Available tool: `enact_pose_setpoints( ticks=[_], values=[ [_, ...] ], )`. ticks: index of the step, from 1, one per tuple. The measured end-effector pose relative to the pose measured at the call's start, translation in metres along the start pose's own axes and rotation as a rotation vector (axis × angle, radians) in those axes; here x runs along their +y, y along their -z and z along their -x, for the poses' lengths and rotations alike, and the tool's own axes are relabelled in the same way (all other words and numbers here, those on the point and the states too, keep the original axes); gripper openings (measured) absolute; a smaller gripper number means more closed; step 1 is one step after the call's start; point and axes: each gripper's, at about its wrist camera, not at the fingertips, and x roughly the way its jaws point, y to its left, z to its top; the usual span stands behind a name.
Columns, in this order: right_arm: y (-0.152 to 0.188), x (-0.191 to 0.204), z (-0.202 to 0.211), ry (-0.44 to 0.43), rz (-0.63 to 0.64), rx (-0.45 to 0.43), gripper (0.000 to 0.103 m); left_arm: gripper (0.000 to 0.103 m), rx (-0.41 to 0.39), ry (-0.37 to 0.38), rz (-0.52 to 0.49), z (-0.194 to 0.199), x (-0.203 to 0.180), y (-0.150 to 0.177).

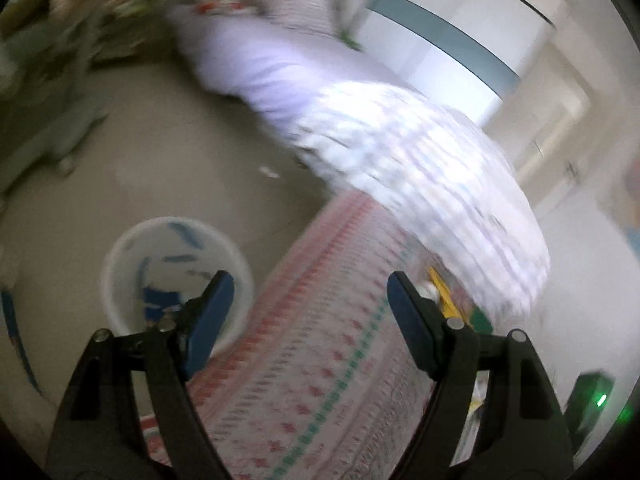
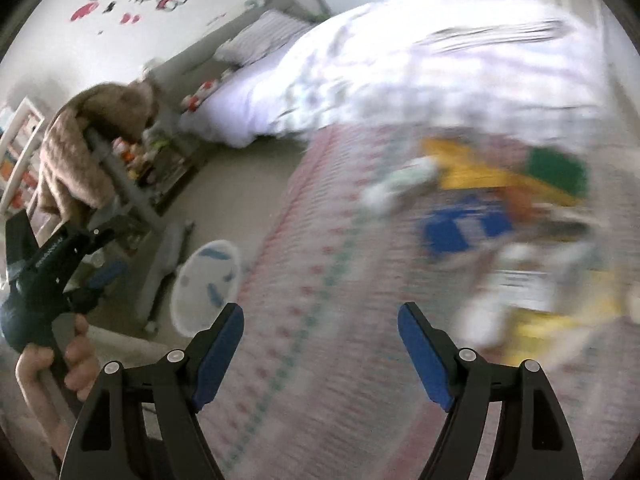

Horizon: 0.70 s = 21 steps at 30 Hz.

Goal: Collect trash
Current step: 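Grasp the small white tissue with the right tool while the left tool grasps the light-blue milk carton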

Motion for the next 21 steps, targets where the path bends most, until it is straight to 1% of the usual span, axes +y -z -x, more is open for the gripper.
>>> enact_pose_setpoints(
  ticks=[2, 5, 7, 8, 10, 11, 12, 14, 15, 16, 18, 21],
  values=[
    [0.001, -0.031, 0.027, 0.038, -0.033, -0.019, 0.083, 0.079, 0.039, 0.044, -0.085, -0.009, -0.028, 0.010],
    [0.001, -0.074, 0.054, 0.111, -0.086, -0.066, 0.083, 0.079, 0.113, 0.104, -0.242, -0.025, -0.077, 0.032],
    [0.004, -0.111, 0.070, 0.169, -0.175, -0.110, 0.083, 0.079, 0.147, 0.139, -0.331, -0.032, -0.106, 0.046],
    [0.006, -0.129, 0.076, 0.182, -0.227, -0.133, 0.083, 0.079, 0.163, 0.160, -0.377, -0.035, -0.122, 0.054],
    [0.013, -0.167, 0.080, 0.195, -0.336, -0.157, 0.083, 0.079, 0.180, 0.173, -0.472, -0.041, -0.153, 0.070],
    [0.014, -0.179, 0.080, 0.208, -0.364, -0.150, 0.083, 0.079, 0.193, 0.178, -0.544, -0.047, -0.170, 0.082],
    [0.014, -0.189, 0.079, 0.216, -0.385, -0.138, 0.083, 0.079, 0.203, 0.181, -0.596, -0.052, -0.185, 0.092],
    [0.016, -0.206, 0.075, 0.189, -0.429, -0.122, 0.083, 0.079, 0.229, 0.174, -0.703, -0.066, -0.211, 0.112],
    [0.017, -0.214, 0.072, 0.170, -0.450, -0.108, 0.083, 0.079, 0.229, 0.170, -0.736, -0.071, -0.223, 0.119],
    [0.017, -0.221, 0.068, 0.168, -0.471, -0.093, 0.083, 0.079, 0.231, 0.168, -0.767, -0.077, -0.233, 0.126],
    [0.018, -0.228, 0.063, 0.195, -0.490, -0.071, 0.083, 0.079, 0.250, 0.168, -0.822, -0.087, -0.249, 0.137],
    [0.020, -0.239, 0.063, 0.212, -0.504, -0.048, 0.083, 0.079, 0.267, 0.160, -0.863, -0.099, -0.268, 0.149]
  ],
)
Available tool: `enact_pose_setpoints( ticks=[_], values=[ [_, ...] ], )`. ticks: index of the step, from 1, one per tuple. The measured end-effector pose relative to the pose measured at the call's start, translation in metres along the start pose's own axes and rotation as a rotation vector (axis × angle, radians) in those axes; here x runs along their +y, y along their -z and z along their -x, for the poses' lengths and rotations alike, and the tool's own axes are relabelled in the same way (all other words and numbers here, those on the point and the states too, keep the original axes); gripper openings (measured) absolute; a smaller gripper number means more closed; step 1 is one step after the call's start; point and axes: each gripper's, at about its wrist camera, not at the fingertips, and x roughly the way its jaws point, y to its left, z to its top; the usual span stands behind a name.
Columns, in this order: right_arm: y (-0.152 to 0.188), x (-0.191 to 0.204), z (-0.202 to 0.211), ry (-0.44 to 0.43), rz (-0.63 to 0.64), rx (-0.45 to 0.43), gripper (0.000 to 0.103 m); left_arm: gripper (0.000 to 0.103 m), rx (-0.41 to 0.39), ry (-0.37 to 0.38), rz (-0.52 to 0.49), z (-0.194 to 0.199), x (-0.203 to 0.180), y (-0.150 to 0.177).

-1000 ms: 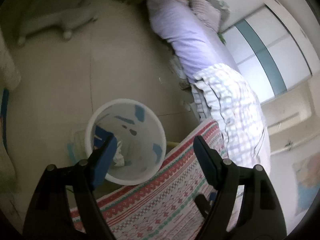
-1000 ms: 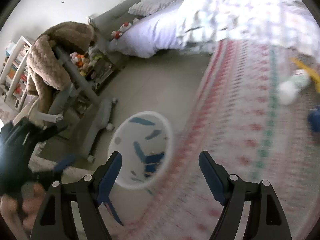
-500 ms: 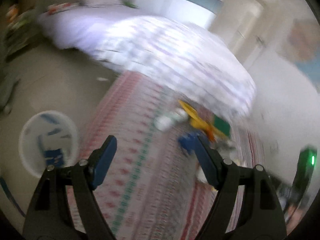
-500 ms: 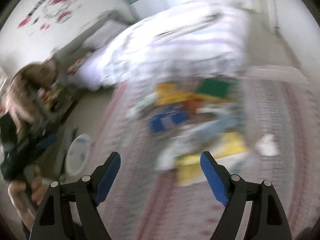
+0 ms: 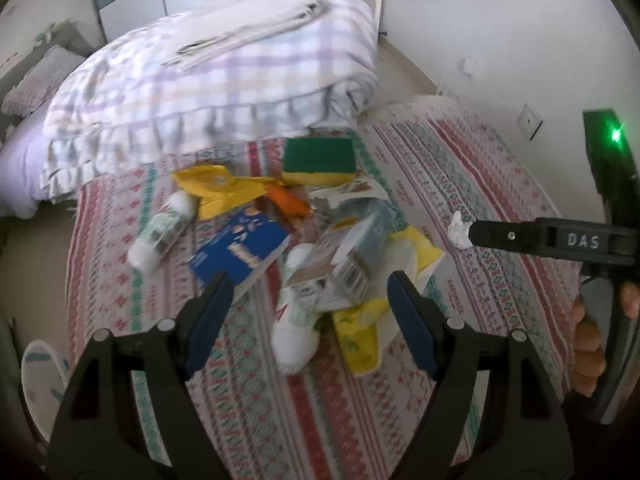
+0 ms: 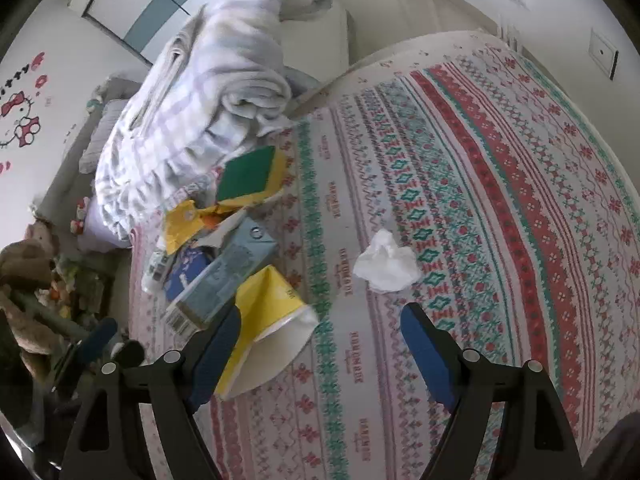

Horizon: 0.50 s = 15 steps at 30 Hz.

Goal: Collect trash
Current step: 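Grasp the small white tissue with the right tool while the left tool grasps the light-blue milk carton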

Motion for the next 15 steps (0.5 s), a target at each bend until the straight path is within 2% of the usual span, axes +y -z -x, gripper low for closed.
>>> enact_pose_setpoints(
  ticks=[5, 7, 10, 15],
  values=[
    [-0.009, -0.008, -0.003, 0.074, -0.007, -0.027, 0.083, 0.079, 0.039, -0.025, -0.015, -0.026, -0.005, -0.010],
    [-0.011, -0.011, -0.007, 0.077, -0.017, -0.016, 0.083, 0.079, 0.064, -0.002, 0.003, -0.037, -0.002, -0.012],
    [-0.013, -0.010, -0.010, 0.095, -0.004, -0.012, 0.083, 0.078, 0.097, 0.073, 0.048, -0.046, 0.003, -0.013],
    [-0.020, -0.003, -0.024, 0.204, 0.084, -0.010, 0.083, 0.078, 0.137, 0.068, -0.062, -0.057, -0.012, -0.006]
  ],
)
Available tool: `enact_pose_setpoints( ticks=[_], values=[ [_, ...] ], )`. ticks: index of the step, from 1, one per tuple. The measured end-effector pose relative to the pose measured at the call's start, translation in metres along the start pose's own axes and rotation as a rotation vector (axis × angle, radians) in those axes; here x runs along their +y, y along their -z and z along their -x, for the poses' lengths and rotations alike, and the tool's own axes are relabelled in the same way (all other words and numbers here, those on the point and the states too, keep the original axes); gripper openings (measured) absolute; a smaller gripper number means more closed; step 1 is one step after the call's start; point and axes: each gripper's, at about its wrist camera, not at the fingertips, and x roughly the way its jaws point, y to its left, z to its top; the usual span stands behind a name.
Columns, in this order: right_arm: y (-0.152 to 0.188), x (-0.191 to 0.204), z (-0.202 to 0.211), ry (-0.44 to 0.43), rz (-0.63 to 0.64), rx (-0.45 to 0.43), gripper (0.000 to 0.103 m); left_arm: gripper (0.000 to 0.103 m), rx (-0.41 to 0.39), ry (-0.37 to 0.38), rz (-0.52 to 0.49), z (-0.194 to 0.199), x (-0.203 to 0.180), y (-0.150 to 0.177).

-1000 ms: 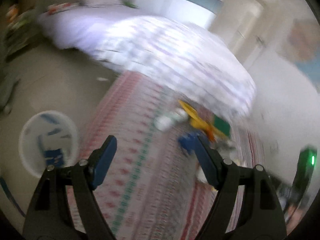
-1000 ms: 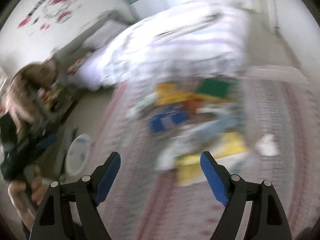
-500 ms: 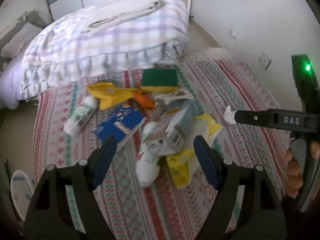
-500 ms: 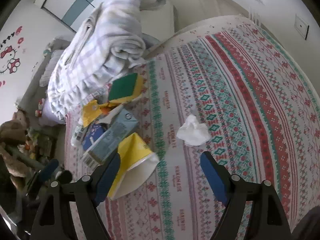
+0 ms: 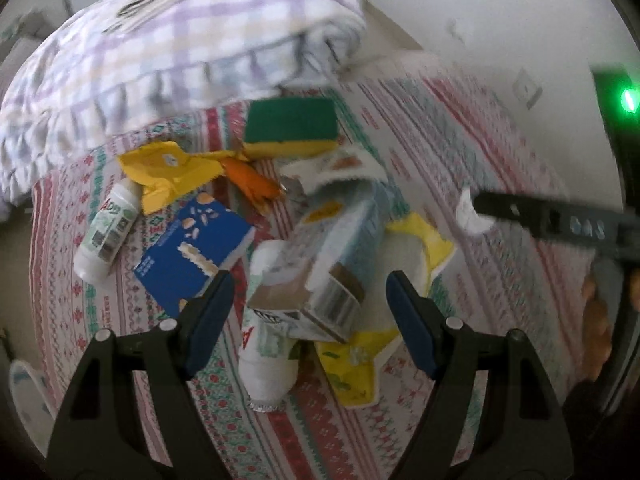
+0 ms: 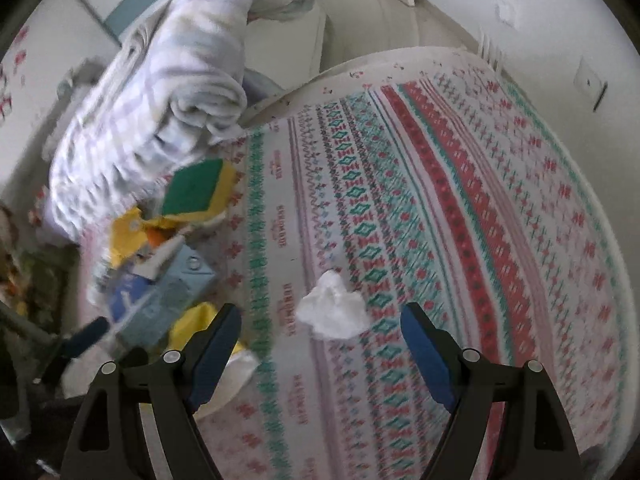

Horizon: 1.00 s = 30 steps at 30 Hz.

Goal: Collect trash
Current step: 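Grasp the small white tissue with the right tool while the left tool grasps the light-blue milk carton, then carry tissue and carton to the wastebasket and open both tools over it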

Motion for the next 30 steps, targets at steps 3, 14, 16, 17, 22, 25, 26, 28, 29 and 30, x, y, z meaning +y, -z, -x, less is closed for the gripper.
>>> enact_pose_setpoints(
  ticks=[3, 14, 16, 17, 22, 25, 26, 28, 29, 30],
  values=[
    [-0.001, -0.003, -0.010, 0.033, 0.017, 0.027, 0.083, 0.076, 0.015, -0.011, -0.034, -0.006, -0.005, 0.002],
    [0.002, -0.005, -0.026, 0.043, 0.040, 0.071, 0.063, 0.047, 0.008, 0.035, -0.005, 0.000, 0.006, 0.003],
    [0.002, -0.005, -0.029, 0.035, 0.040, 0.082, 0.053, 0.047, 0.007, 0.044, 0.015, 0.001, 0.010, 0.004],
    [0.003, -0.004, -0.029, 0.026, 0.042, 0.087, 0.041, 0.047, 0.004, 0.051, 0.029, 0.003, 0.012, 0.004],
    [0.002, -0.005, -0.025, -0.007, 0.026, 0.078, 0.014, 0.047, -0.023, 0.100, 0.075, 0.021, 0.018, 0.008],
    [0.001, -0.008, -0.015, -0.048, -0.003, 0.057, 0.013, 0.047, -0.038, 0.129, 0.109, 0.035, 0.021, 0.011],
    [0.000, -0.009, -0.013, -0.050, -0.008, 0.049, 0.013, 0.047, -0.043, 0.135, 0.119, 0.040, 0.023, 0.013],
    [-0.001, -0.011, -0.010, -0.058, -0.021, 0.040, 0.012, 0.047, -0.050, 0.157, 0.142, 0.048, 0.027, 0.017],
    [-0.002, -0.012, -0.009, -0.063, -0.028, 0.037, 0.012, 0.047, -0.055, 0.168, 0.156, 0.053, 0.030, 0.019],
    [-0.002, -0.014, -0.006, -0.070, -0.038, 0.029, 0.012, 0.047, -0.061, 0.183, 0.175, 0.060, 0.034, 0.022]
  ],
)
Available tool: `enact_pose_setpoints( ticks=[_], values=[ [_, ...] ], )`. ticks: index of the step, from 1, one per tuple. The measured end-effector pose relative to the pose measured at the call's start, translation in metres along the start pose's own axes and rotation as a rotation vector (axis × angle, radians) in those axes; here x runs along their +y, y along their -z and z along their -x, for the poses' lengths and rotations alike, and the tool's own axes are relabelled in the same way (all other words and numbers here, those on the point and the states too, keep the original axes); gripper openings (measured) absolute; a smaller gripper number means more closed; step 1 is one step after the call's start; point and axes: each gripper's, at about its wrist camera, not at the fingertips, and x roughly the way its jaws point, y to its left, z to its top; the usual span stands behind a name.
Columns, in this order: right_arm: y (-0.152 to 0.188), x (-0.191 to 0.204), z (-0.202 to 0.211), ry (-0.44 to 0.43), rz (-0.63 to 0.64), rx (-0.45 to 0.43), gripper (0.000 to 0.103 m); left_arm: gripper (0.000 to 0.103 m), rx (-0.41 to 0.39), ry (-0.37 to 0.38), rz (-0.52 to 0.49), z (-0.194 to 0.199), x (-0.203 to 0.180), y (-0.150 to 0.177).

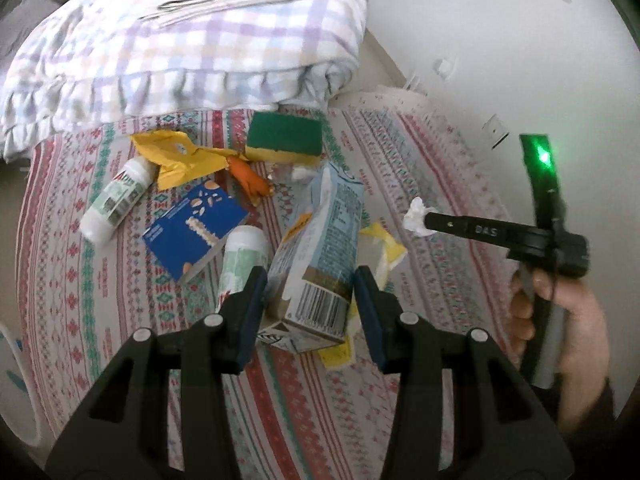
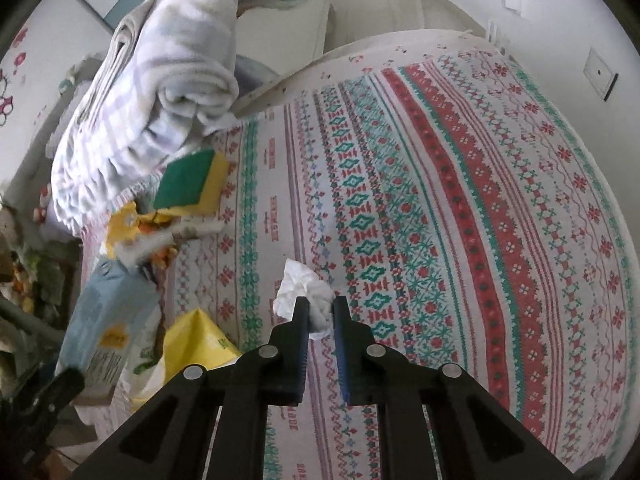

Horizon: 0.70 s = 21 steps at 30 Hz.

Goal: Collect trash
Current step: 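Carry tissue and carton to the wastebasket and open both tools over it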

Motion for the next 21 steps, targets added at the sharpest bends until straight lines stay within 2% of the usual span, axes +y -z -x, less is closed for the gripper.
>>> enact_pose_setpoints(
  ticks=[8, 14, 21],
  values=[
    [0.000, 0.018, 0.030, -0.105, 0.031, -0.099, 0.012, 0.047, -0.075, 0.068, 0.140, 0.054, 0.041, 0.013],
    [0.006, 0.043, 0.040, -0.165, 0.099, -0.146, 0.012, 0.047, -0.160, 0.036, 0.295, 0.091, 0.100, 0.021],
    [0.023, 0.074, 0.043, -0.199, 0.146, -0.166, 0.012, 0.047, -0.194, -0.027, 0.537, 0.125, 0.189, 0.058]
  ],
)
